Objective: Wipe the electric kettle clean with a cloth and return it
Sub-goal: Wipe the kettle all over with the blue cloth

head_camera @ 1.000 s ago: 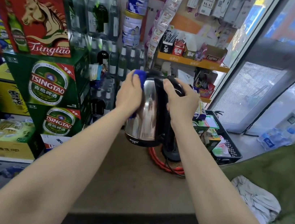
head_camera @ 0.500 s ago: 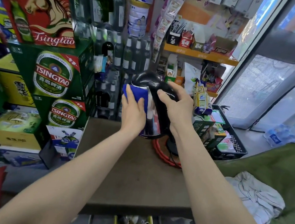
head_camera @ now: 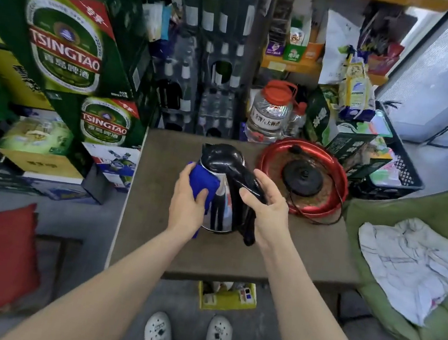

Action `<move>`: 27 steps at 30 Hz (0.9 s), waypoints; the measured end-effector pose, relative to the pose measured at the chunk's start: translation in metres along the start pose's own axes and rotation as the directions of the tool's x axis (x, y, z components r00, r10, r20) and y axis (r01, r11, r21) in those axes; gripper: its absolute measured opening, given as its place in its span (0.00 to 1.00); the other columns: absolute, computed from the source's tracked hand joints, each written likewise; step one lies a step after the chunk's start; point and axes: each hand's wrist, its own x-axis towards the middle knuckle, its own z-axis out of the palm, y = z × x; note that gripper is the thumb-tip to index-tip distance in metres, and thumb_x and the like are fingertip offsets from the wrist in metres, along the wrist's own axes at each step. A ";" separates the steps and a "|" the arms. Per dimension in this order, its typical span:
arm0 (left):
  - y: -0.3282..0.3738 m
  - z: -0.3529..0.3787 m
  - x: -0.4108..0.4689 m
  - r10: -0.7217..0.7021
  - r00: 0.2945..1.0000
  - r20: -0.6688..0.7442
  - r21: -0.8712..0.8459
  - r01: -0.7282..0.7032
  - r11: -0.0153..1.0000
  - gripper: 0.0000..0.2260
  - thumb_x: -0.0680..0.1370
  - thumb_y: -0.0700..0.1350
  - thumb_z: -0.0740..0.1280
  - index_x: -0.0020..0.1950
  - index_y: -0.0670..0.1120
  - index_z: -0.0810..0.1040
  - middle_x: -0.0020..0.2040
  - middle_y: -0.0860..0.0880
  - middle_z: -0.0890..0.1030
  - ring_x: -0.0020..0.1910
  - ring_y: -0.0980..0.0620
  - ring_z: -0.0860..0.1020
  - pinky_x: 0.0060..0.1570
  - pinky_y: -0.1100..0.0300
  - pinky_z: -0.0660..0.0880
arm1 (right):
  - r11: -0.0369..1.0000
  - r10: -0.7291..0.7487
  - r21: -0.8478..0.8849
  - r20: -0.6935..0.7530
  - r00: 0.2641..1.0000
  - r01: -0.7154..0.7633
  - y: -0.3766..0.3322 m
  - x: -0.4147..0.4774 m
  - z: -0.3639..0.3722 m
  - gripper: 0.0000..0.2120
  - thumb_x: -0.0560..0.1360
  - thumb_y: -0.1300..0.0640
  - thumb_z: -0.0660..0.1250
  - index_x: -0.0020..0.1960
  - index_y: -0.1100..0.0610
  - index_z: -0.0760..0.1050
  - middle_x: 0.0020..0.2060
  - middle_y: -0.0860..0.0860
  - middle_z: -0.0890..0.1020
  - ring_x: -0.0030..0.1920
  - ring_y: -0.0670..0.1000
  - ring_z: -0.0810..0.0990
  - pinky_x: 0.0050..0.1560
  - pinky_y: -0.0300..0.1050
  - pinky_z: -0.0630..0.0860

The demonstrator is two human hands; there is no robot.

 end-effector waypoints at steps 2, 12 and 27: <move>-0.021 0.003 0.006 -0.023 0.999 0.023 0.016 0.023 1.000 0.27 0.80 0.41 0.65 0.76 0.55 0.59 0.74 0.49 0.69 0.67 0.46 0.73 0.64 0.49 0.74 | 0.997 0.043 0.056 -0.001 0.999 -0.043 0.023 0.003 -0.003 0.23 0.72 0.72 0.72 0.61 0.50 0.79 0.56 0.48 0.86 0.60 0.53 0.83 0.56 0.46 0.81; -0.059 0.001 0.010 -0.060 0.995 0.079 0.003 0.060 0.998 0.25 0.78 0.40 0.67 0.72 0.54 0.63 0.65 0.55 0.74 0.61 0.52 0.76 0.63 0.50 0.74 | 0.993 0.117 -0.027 0.021 0.993 -0.116 0.076 -0.004 -0.020 0.27 0.64 0.66 0.78 0.57 0.44 0.79 0.56 0.46 0.83 0.62 0.53 0.80 0.62 0.53 0.78; 0.030 0.032 -0.029 0.090 0.958 0.273 -0.081 -0.070 0.994 0.13 0.79 0.51 0.67 0.62 0.49 0.80 0.60 0.54 0.73 0.61 0.55 0.74 0.62 0.53 0.75 | 0.989 0.131 -0.081 0.099 0.986 -0.123 0.003 -0.036 -0.021 0.11 0.82 0.55 0.65 0.62 0.51 0.80 0.54 0.49 0.86 0.54 0.48 0.85 0.46 0.40 0.80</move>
